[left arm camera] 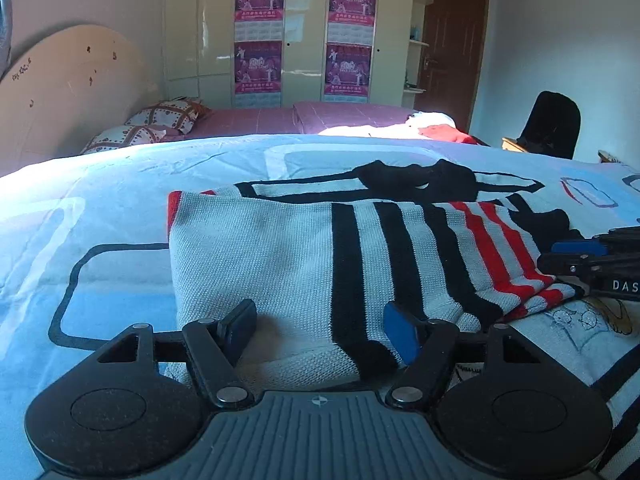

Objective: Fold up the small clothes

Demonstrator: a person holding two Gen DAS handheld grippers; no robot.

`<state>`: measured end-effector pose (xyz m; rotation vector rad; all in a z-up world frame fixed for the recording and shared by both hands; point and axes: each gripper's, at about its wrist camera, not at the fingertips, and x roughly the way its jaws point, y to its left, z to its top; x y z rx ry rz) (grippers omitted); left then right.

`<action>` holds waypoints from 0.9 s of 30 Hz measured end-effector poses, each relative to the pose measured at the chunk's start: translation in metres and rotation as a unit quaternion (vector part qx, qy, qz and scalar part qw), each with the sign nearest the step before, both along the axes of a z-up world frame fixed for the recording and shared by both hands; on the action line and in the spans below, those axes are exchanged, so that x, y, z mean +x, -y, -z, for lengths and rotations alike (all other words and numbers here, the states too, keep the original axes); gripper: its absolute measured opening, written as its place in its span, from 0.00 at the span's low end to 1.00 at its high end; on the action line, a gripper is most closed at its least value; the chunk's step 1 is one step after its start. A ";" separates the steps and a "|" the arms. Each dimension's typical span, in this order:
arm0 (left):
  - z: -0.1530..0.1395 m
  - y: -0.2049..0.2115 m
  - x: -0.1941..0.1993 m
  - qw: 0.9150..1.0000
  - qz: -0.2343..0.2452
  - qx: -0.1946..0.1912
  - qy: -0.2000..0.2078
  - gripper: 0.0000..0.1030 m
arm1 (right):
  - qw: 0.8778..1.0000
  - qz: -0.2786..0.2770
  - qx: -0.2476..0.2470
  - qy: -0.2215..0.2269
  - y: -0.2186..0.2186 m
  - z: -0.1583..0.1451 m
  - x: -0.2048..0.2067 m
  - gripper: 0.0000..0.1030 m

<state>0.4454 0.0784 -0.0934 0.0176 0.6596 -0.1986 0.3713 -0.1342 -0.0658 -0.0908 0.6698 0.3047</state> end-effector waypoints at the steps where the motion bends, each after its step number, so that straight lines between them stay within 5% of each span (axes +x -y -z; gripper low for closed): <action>1: -0.003 0.000 0.004 1.000 0.004 0.000 -0.003 0.68 | 1.000 -0.002 -0.008 0.000 -0.003 -0.004 0.002 0.26; 8: -0.024 -0.008 0.068 1.000 0.016 0.012 0.022 0.69 | 0.998 0.010 0.055 0.007 -0.030 -0.015 0.048 0.28; 11: -0.008 -0.005 0.105 0.999 0.012 0.046 -0.023 0.69 | 0.999 -0.015 0.042 -0.002 -0.062 -0.006 0.065 0.26; 13: 0.001 -0.011 0.113 0.999 0.000 0.035 -0.026 0.78 | 1.000 -0.022 0.012 -0.006 -0.072 0.007 0.068 0.26; 17: 0.004 -0.018 0.110 0.999 -0.006 0.031 -0.028 0.79 | 1.000 0.022 0.006 0.004 -0.037 0.007 0.062 0.26; 21: -0.009 -0.008 0.109 0.999 -0.017 0.040 -0.020 0.79 | 0.999 0.010 0.037 0.015 -0.014 -0.012 0.057 0.27; 23: -0.028 0.004 0.101 1.000 -0.004 -0.003 0.015 0.79 | 0.997 0.031 0.056 0.047 0.011 -0.027 0.049 0.27; 27: -0.041 0.066 0.101 0.996 0.064 -0.069 0.011 0.79 | 0.988 0.136 0.056 0.055 0.075 -0.035 0.051 0.22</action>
